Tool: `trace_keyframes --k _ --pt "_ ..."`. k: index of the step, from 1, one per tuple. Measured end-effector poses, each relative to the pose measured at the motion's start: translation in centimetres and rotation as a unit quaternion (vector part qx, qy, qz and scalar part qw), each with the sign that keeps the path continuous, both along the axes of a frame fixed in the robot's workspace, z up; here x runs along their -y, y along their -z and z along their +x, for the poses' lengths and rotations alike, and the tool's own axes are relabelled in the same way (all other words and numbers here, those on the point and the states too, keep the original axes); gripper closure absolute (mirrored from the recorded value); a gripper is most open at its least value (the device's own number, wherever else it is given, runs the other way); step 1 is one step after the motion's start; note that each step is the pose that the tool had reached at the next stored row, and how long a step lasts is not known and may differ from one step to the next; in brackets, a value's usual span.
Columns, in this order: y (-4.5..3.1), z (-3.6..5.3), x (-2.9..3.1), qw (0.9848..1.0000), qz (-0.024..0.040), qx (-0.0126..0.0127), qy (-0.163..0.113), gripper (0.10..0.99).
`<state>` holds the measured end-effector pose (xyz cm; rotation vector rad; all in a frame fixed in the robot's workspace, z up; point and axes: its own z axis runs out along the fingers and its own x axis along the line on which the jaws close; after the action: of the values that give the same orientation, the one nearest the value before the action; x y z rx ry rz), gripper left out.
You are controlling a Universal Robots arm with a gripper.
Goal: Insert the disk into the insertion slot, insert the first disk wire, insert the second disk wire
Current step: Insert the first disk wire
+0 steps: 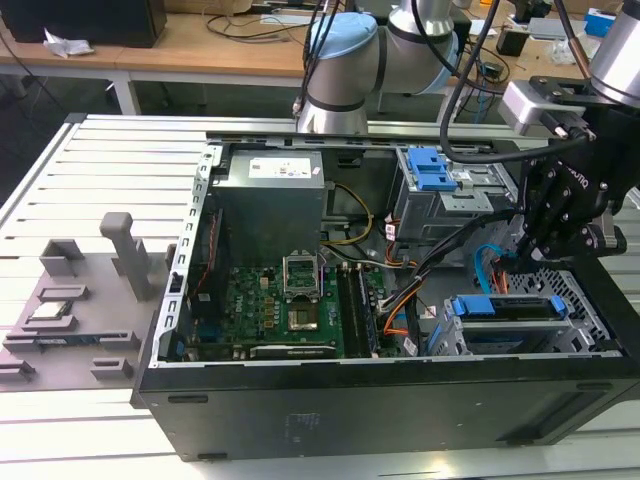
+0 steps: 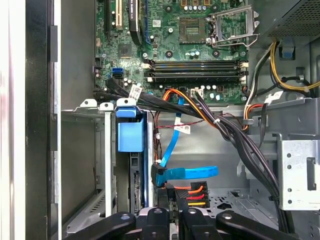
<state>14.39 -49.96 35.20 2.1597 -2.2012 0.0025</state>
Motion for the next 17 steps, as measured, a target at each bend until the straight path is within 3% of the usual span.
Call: trace_keyframes --k 4,10,17 --pt "0.01 0.00 0.26 1.0000 -0.0002 0.0000 0.000 0.918" --pt "0.11 0.04 2.52 1.0000 -0.0040 0.0000 0.000 0.918" --pt "0.59 0.60 2.57 1.0000 -0.0043 -0.0001 0.000 0.918"
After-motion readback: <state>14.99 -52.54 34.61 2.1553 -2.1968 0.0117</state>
